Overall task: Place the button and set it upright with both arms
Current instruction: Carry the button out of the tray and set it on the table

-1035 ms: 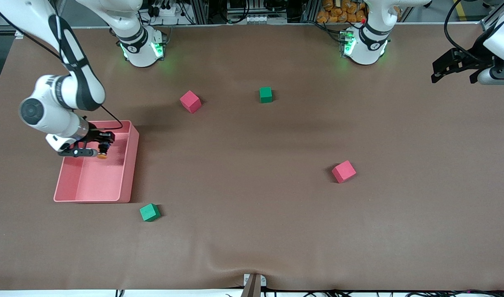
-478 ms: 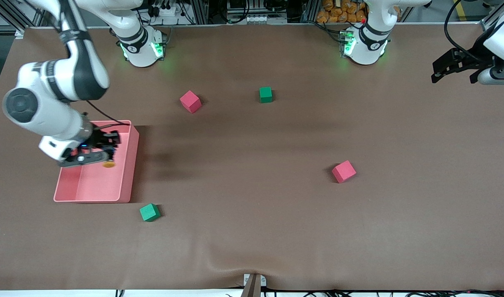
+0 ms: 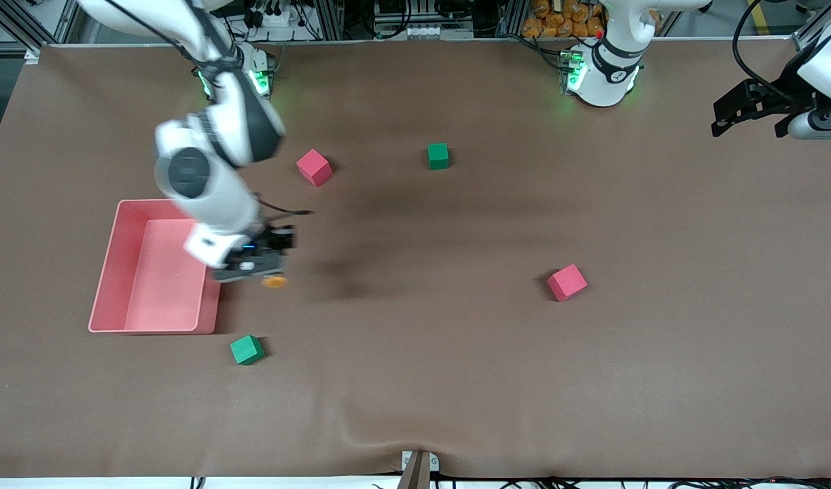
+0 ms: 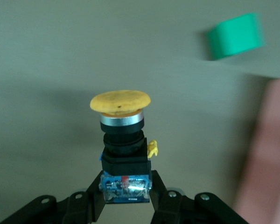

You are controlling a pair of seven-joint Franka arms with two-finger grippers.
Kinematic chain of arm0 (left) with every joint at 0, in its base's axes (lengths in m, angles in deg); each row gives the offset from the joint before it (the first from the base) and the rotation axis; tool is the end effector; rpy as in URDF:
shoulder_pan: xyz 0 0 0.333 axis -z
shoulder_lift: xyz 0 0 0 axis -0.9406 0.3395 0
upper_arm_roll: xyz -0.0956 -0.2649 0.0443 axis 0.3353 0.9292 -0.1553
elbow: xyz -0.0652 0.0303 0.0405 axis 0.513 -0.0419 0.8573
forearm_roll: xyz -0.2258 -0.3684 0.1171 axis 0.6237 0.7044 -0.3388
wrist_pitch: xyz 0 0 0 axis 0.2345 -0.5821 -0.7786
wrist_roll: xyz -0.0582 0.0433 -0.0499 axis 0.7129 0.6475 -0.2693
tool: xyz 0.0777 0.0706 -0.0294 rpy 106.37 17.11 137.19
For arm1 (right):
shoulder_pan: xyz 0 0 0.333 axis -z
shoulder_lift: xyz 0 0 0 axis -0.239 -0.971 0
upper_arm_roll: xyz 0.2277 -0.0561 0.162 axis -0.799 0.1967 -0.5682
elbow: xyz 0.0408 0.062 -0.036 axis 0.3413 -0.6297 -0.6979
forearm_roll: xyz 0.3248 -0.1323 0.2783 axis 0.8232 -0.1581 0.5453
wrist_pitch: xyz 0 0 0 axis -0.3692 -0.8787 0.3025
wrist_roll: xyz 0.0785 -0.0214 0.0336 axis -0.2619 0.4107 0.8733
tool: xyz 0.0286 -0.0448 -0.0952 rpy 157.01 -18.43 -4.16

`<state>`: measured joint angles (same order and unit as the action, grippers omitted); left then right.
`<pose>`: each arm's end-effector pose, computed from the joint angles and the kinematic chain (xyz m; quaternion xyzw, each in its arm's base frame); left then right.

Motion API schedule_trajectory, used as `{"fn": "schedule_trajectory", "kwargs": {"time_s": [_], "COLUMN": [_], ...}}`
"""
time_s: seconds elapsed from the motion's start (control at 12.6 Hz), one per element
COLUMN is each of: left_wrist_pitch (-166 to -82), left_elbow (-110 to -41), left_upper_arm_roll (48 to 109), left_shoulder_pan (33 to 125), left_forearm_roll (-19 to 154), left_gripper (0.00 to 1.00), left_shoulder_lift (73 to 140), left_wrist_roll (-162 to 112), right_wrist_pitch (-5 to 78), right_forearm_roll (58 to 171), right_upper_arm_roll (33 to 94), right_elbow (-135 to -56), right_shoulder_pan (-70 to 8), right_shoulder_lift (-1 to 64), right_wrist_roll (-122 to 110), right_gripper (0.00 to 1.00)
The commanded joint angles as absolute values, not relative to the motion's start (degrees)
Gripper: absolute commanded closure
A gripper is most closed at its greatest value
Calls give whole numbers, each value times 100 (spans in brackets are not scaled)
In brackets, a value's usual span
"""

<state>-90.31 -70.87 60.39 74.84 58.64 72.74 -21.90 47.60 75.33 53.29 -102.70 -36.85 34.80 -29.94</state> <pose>0.5539 -0.0476 0.6252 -0.9996 0.0108 0.0270 0.0008 0.5940 0.3089 0.2694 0.9962 0.0865 0.0020 0.0001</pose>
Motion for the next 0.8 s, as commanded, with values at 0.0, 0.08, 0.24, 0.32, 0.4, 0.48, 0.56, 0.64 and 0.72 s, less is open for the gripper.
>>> {"fn": "schedule_trajectory", "kwargs": {"time_s": [0.0, 0.08, 0.24, 0.32, 0.4, 0.48, 0.56, 0.64, 0.72], "left_wrist_pitch": [-8996, -8996, -9005, -9023, -9023, -9023, -9023, -9023, -9023], "left_elbow": [-7026, -7009, -7009, -7009, -7009, -7009, -7009, -7009, -7009], "left_upper_arm_roll": [6048, 6048, 6048, 6048, 6048, 6048, 6048, 6048, 6048], "left_shoulder_pan": [7455, 7446, 7438, 7411, 7411, 7411, 7411, 7411, 7402], "left_forearm_roll": [5848, 5848, 5856, 5848, 5856, 5856, 5856, 5856, 5856], "left_gripper": [0, 0, 0, 0, 0, 0, 0, 0, 0], "left_shoulder_lift": [7245, 7245, 7254, 7254, 7254, 7254, 7254, 7254, 7246], "left_wrist_roll": [-2081, -2072, -2081, -2072, -2081, -2081, -2072, -2081, -2072], "right_wrist_pitch": [5230, 5328, 5347, 5390, 5547, 5627, 5637, 5646, 5654], "right_forearm_roll": [7497, 7409, 7023, 6996, 6995, 6995, 6987, 6978, 6952], "right_upper_arm_roll": [5431, 5449, 5449, 5449, 5449, 5449, 5449, 5449, 5458], "right_elbow": [-9230, -8861, -8358, -8296, -8208, -8190, -8137, -8137, -8137], "right_shoulder_pan": [-4544, -4843, -5248, -5459, -5626, -5750, -5916, -6022, -6102], "right_shoulder_lift": [2254, 1867, 1487, 1451, 1450, 1442, 1433, 1433, 1433], "right_wrist_roll": [-4421, -4984, -5891, -6295, -6639, -6895, -7071, -7195, -7231], "right_gripper": [99, 98, 95, 93, 93, 91, 76, 28, 0]}}
